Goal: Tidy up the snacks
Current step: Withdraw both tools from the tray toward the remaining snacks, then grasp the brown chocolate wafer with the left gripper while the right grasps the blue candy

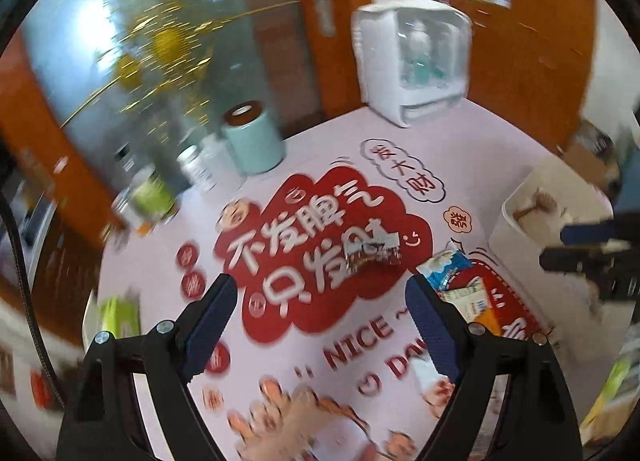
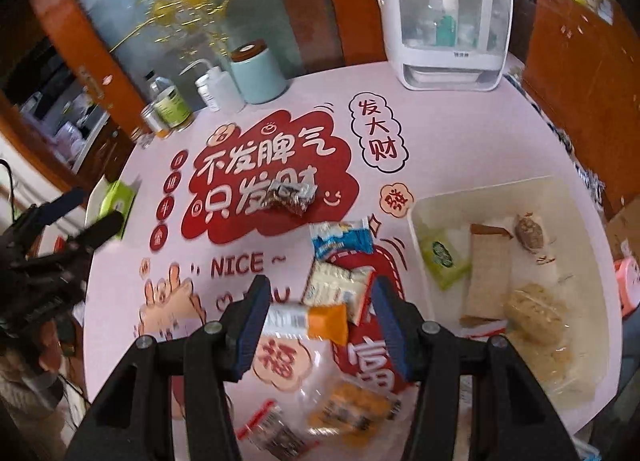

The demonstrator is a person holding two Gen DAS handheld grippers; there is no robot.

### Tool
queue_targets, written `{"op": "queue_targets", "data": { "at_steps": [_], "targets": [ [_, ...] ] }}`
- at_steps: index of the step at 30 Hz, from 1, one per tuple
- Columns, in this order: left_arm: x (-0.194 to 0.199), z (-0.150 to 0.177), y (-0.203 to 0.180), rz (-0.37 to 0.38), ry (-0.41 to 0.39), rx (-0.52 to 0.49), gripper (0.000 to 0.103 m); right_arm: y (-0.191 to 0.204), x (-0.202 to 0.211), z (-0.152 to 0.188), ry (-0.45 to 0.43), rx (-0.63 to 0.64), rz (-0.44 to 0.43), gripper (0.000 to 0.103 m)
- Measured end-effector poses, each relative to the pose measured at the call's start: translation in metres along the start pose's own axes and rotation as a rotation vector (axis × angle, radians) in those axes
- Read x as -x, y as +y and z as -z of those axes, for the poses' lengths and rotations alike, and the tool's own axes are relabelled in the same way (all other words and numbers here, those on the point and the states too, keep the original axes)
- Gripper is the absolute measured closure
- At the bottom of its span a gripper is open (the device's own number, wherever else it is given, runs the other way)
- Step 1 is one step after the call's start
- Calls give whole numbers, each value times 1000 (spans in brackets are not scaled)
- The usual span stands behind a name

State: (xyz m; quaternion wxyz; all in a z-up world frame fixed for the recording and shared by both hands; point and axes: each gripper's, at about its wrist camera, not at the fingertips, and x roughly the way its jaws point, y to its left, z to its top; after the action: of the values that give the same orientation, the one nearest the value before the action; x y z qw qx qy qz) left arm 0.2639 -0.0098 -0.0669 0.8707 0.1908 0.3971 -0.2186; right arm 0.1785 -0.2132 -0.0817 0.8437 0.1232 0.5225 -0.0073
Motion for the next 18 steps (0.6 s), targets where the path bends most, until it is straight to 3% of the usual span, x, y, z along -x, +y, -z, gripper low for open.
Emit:
{"op": "queue_targets", "data": {
  "at_steps": [9, 13, 18],
  "targets": [
    [-88, -28, -2, 133, 34, -273, 18, -3, -66, -54, 129, -255, -63, 50],
    [-120, -25, -15, 207, 73, -382, 18, -8, -105, -58, 206, -370, -67, 50],
    [-163, -19, -29, 242, 133, -495, 18, -17, -146, -48, 278, -459, -19, 50]
  ]
}}
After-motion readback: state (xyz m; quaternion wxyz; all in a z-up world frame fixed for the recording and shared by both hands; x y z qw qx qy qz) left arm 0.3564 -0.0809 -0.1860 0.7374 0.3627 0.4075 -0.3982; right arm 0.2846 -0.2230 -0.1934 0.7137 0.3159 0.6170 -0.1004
